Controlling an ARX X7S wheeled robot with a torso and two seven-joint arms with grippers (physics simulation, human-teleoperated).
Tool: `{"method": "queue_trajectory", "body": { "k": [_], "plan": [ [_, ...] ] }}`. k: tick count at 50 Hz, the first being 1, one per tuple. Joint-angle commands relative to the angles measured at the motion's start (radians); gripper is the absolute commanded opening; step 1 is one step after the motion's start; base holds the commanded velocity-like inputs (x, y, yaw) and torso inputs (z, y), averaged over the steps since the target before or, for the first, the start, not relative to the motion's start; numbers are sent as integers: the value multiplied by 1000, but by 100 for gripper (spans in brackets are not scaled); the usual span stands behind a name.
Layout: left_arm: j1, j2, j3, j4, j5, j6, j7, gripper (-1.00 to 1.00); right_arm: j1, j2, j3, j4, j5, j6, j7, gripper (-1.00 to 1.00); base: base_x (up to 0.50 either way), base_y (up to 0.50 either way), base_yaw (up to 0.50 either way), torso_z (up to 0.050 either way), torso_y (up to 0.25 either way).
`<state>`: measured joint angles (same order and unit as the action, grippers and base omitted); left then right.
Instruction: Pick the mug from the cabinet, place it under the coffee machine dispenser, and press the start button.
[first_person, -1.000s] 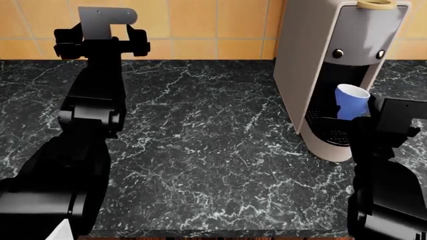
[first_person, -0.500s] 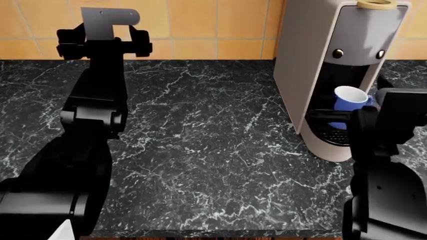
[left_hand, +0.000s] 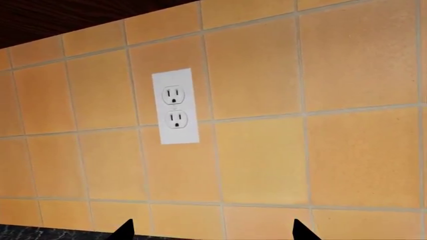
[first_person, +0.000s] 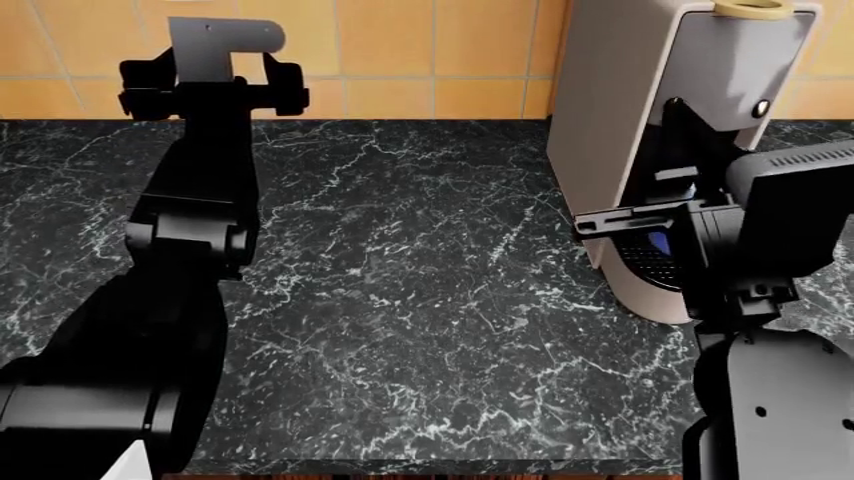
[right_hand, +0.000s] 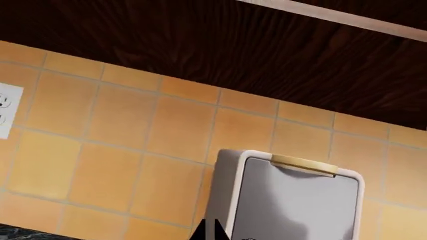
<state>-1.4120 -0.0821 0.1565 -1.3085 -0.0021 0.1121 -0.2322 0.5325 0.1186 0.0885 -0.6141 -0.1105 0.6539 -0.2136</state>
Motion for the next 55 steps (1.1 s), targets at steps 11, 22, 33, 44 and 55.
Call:
{"method": "queue_trajectory", "body": {
  "k": [11, 22, 33, 44, 55],
  "plan": [
    [-1, 3, 4, 0, 0, -2, 1, 100, 95, -17, 4, 38, 22, 201, 28, -100, 0, 0, 0, 0, 0],
    [-1, 4, 7, 0, 1, 0, 0, 100, 119, -28, -2, -3, 7, 279, 78, -100, 0, 0, 0, 0, 0],
    [-1, 3, 7, 0, -1, 1, 0, 100, 134, -9, -5, 78, 8, 208, 108, -100, 0, 0, 0, 0, 0],
    [-3, 5, 8, 0, -1, -1, 0, 100, 148, 1, -6, 134, 24, 202, 114, -100, 0, 0, 0, 0, 0],
    [-6, 4, 5, 0, -2, -3, 0, 100, 163, 9, 5, 175, 31, 188, 133, -100, 0, 0, 0, 0, 0]
  ]
}}
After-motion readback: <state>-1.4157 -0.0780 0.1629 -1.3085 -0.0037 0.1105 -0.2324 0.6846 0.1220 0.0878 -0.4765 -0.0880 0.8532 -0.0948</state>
